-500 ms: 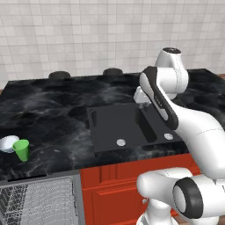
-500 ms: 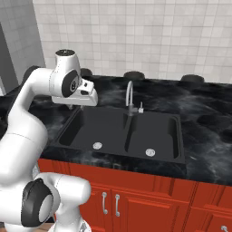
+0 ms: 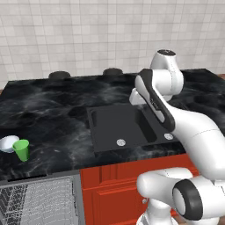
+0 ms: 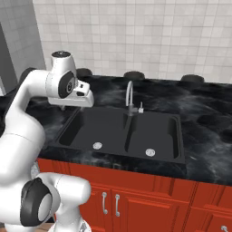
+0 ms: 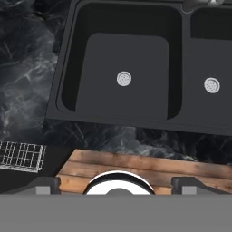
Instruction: Pick up the cup and bowl from the counter, place them in the dishwasher, and close the dishwasher door.
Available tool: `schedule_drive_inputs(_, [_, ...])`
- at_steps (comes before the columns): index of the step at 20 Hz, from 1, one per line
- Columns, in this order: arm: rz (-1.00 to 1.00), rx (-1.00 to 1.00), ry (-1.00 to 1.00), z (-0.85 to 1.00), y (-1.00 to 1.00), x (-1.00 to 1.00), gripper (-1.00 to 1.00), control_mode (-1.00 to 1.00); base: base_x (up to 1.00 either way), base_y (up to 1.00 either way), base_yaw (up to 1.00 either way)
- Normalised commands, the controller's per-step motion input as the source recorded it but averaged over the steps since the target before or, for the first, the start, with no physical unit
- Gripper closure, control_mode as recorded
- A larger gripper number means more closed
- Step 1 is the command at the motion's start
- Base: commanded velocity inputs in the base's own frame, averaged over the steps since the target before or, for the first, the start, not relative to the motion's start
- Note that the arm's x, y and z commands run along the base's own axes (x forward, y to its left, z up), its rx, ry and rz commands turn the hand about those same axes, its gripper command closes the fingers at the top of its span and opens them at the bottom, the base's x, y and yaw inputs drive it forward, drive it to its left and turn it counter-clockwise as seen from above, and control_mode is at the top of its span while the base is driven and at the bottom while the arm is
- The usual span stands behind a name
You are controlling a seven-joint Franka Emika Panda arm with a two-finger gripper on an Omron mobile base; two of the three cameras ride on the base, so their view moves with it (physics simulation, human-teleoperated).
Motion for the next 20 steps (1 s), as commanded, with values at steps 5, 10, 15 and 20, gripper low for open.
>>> schedule_drive_inputs(5, [0.0, 0.0, 0.0, -0.08, 0.29, 0.0, -1.0, -1.0, 0.0, 0.0, 0.0])
schedule_drive_inputs(10, [0.0, 0.0, 0.0, -0.08, 0.32, 0.0, -1.0, -1.0, 0.0, 0.0, 0.0])
schedule_drive_inputs(15, [0.0, 0.0, 0.0, -0.12, 0.37, 0.0, -1.0, -1.0, 0.0, 0.0, 0.0])
schedule_drive_inputs(20, [0.0, 0.0, 0.0, -0.13, 0.38, 0.0, -1.0, -1.0, 0.0, 0.0, 0.0])
